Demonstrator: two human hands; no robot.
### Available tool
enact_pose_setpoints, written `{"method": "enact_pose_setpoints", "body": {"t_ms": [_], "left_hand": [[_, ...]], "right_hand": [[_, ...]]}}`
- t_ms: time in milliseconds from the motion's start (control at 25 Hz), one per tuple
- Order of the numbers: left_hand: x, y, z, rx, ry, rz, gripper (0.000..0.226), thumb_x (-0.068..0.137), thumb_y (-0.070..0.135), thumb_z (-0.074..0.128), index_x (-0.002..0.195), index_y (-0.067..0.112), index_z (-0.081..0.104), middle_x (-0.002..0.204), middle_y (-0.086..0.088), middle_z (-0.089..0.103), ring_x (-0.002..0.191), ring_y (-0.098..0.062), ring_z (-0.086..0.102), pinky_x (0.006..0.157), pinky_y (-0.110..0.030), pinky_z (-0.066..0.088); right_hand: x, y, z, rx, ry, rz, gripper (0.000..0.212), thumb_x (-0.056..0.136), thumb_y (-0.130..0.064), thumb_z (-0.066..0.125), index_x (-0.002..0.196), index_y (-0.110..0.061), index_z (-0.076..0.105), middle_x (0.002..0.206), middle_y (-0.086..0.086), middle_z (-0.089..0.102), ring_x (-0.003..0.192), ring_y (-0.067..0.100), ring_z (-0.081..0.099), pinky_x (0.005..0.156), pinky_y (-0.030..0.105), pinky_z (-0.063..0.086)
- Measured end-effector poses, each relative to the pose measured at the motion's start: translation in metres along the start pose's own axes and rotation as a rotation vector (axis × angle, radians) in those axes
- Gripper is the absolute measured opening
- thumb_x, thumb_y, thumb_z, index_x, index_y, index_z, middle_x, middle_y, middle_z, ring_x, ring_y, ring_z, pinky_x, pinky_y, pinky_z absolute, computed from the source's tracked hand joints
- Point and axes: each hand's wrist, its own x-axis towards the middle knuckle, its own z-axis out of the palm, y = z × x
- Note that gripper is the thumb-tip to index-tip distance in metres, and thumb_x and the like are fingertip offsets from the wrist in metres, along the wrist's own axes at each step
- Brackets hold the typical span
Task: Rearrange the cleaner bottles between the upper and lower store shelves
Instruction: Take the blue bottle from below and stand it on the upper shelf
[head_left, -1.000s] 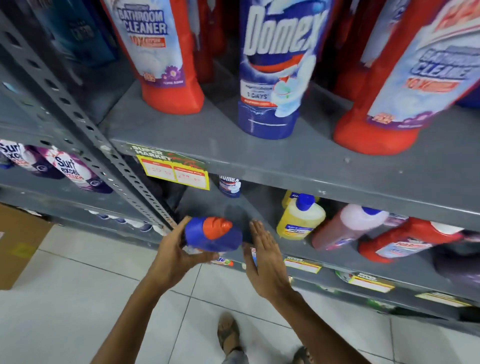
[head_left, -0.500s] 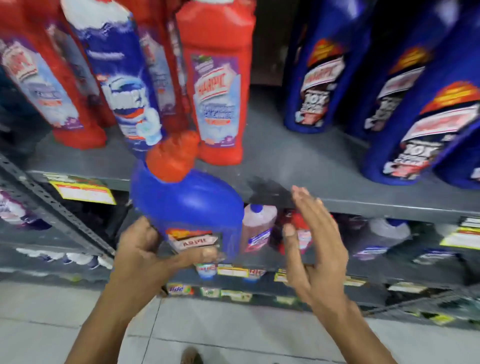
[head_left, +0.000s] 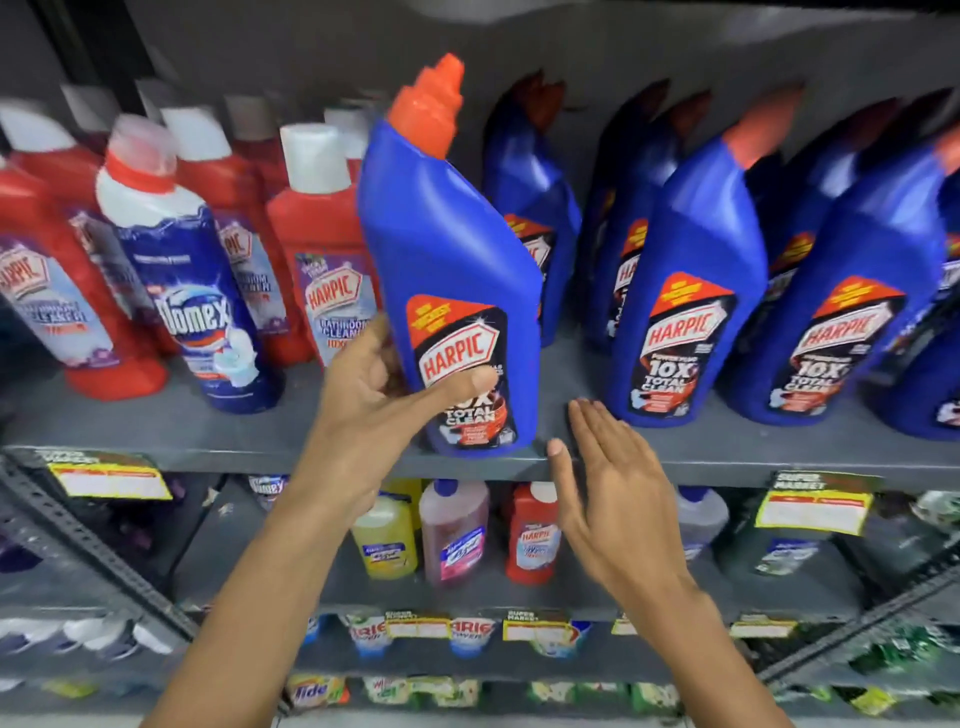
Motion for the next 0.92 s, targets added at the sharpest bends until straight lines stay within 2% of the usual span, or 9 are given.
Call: {"method": "enact_pose_setpoints", "body": {"t_ms": [240, 400, 920], "left_hand": [[0.042, -0.024, 0.018, 0.078, -0.11, -0.034, 0.059, 0.071, 0.019, 0.101, 0.118, 0.044, 0.076, 0.115, 0.006, 0.087, 0.101, -0.008, 0.084, 0.081, -0.021, 0.066], [0.057, -0.029, 0.015, 0.103, -0.165, -0.045, 0.058, 0.071, 0.024, 0.1, 0.117, 0.049, 0.075, 0.118, 0.006, 0.086, 0.105, -0.009, 0.083, 0.083, -0.024, 0.067], [0.063, -0.037, 0.022, 0.127, -0.183, -0.067, 0.054, 0.079, 0.021, 0.098, 0.119, 0.047, 0.072, 0.118, 0.009, 0.085, 0.107, -0.008, 0.082, 0.08, -0.019, 0.065]], "right_hand": [[-0.002, -0.005, 0.004, -0.053, 0.027, 0.026, 0.057, 0.11, -0.042, 0.043, 0.154, -0.008, 0.056, 0.16, 0.009, 0.059, 0.151, 0.023, 0.055, 0.13, 0.038, 0.037], [-0.002, -0.008, 0.004, -0.059, 0.027, 0.042, 0.057, 0.11, -0.041, 0.043, 0.154, -0.008, 0.056, 0.16, 0.009, 0.059, 0.151, 0.023, 0.055, 0.13, 0.04, 0.039], [-0.003, -0.006, 0.01, -0.092, 0.04, 0.051, 0.058, 0.111, -0.043, 0.039, 0.155, -0.01, 0.056, 0.161, 0.006, 0.058, 0.151, 0.02, 0.054, 0.13, 0.039, 0.038]]}}
